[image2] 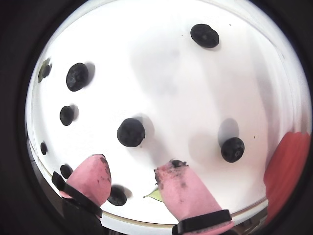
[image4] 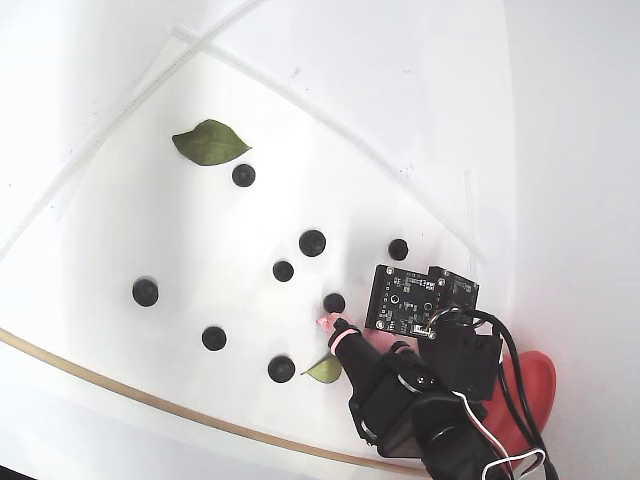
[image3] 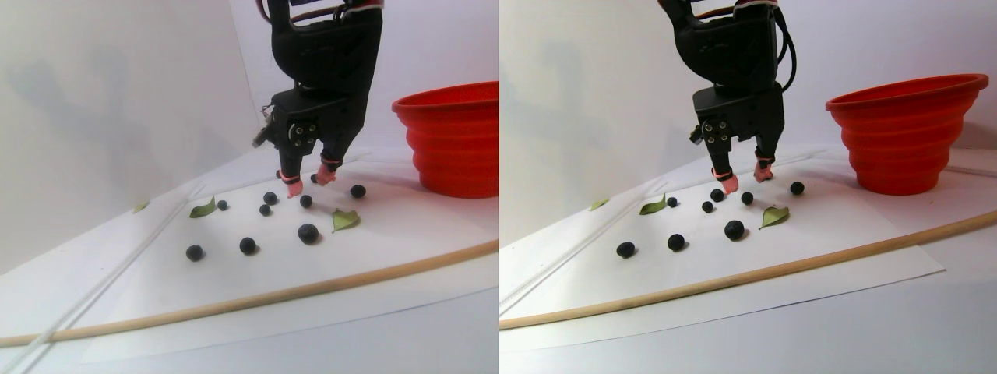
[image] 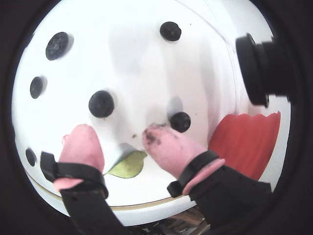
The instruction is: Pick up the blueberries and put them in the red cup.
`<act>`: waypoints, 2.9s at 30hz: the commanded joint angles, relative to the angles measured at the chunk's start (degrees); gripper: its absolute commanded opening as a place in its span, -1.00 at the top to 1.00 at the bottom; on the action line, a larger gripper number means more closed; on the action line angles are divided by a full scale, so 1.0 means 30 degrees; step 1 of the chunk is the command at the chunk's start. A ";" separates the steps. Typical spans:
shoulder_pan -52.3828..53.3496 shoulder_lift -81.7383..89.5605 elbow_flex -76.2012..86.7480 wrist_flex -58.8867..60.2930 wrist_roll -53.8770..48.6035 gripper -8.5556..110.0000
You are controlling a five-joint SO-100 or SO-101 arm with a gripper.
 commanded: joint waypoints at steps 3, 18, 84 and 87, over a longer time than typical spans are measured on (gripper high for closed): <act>-0.0527 -0.0322 -0.0791 -0.0967 -0.0234 0.55; -0.0762 -0.2109 -0.1699 -0.2139 -0.0410 0.55; -0.0264 0.0234 -0.1875 0.0176 0.0410 0.68; -0.0293 0.0996 -0.1611 0.0674 0.0469 0.68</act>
